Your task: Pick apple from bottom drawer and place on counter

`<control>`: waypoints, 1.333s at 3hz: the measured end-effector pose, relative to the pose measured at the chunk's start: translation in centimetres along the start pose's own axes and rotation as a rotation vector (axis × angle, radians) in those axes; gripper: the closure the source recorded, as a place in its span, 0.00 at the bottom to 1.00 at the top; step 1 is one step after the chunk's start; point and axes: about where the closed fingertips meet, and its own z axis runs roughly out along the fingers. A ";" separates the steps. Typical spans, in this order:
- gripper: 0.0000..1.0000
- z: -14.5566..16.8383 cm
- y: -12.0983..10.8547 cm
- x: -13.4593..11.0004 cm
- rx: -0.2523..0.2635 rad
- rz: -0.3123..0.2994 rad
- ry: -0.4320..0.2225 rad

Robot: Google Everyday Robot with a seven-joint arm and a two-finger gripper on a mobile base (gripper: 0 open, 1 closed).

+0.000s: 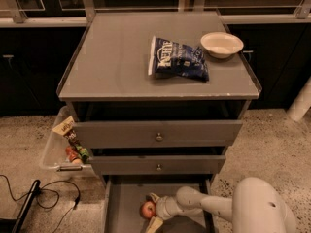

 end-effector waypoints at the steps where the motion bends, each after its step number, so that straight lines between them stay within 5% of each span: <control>1: 0.17 0.0 0.0 0.0 0.000 0.000 0.000; 2: 0.31 0.0 0.0 0.0 0.000 0.000 0.000; 4: 0.77 0.0 0.0 0.0 0.000 0.000 0.000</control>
Offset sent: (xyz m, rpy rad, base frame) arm 0.0000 0.0000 0.0000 0.0000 0.0000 0.0000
